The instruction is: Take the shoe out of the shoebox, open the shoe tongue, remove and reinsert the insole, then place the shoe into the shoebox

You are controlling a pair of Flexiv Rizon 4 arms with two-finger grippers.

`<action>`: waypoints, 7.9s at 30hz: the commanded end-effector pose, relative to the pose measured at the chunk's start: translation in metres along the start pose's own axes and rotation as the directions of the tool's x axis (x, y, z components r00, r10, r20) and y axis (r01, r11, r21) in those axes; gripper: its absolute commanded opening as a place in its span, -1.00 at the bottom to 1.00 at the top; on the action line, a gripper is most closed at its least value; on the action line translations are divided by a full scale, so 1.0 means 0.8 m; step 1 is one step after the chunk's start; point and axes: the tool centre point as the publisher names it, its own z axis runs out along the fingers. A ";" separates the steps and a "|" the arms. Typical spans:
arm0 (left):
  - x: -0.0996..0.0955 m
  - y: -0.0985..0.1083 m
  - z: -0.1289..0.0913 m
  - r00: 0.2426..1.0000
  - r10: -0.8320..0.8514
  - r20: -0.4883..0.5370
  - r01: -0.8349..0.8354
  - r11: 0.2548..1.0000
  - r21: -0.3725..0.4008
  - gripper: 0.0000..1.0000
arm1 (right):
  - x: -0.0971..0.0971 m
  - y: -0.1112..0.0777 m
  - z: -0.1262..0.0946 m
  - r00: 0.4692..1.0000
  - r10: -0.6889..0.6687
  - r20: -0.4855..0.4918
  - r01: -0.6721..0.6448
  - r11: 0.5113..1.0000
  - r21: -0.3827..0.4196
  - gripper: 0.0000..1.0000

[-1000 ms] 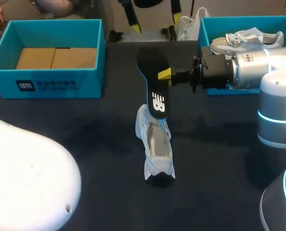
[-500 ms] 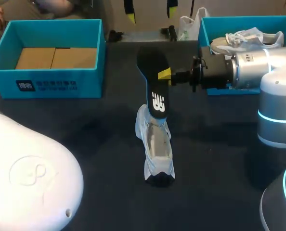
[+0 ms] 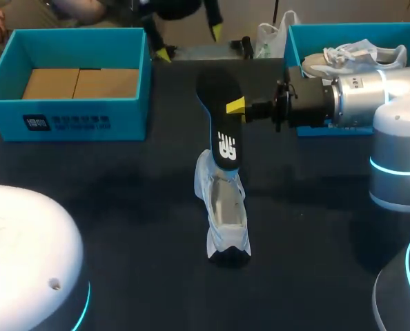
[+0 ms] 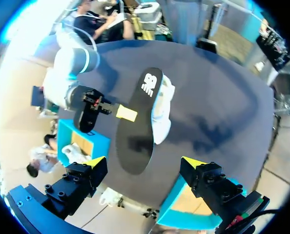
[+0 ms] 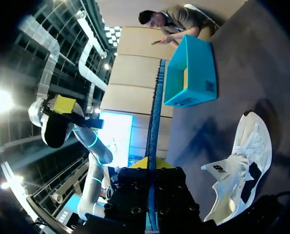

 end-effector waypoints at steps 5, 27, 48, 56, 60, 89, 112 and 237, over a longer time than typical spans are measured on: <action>0.032 0.015 0.002 0.873 -0.027 0.486 -0.009 0.997 0.072 1.00 | 0.000 0.000 0.003 1.000 0.001 0.001 -0.001 1.000 -0.003 -1.00; 0.057 0.002 0.070 0.699 0.041 0.714 -0.162 0.982 0.101 1.00 | 0.000 0.000 0.003 1.000 0.001 0.001 -0.001 1.000 -0.003 -1.00; 0.060 0.004 0.110 0.370 0.007 0.929 -0.208 0.975 0.075 1.00 | 0.000 0.000 0.003 1.000 0.001 0.001 -0.001 1.000 -0.003 -1.00; 0.060 0.004 0.110 0.370 0.007 0.929 -0.208 0.975 0.075 1.00 | 0.000 0.000 0.003 1.000 0.001 0.001 -0.001 1.000 -0.003 -1.00; 0.043 -0.005 0.128 0.348 0.024 0.937 -0.199 0.979 0.049 1.00 | 0.000 0.000 0.003 1.000 0.001 0.001 -0.001 1.000 -0.003 -1.00; -0.025 -0.024 0.143 0.309 0.037 0.950 -0.180 0.983 0.021 -0.11 | 0.000 0.000 0.003 1.000 0.001 0.001 -0.001 1.000 -0.003 -1.00; -0.030 -0.032 0.152 0.332 0.044 0.942 -0.216 0.976 0.031 -0.70 | 0.000 0.000 0.003 1.000 0.001 0.001 -0.001 1.000 -0.003 -1.00; 0.095 -0.262 0.209 0.525 -0.578 0.625 -0.197 0.632 0.750 -1.00 | -0.042 -0.129 -0.106 0.051 -0.993 -0.104 0.575 -0.056 0.816 1.00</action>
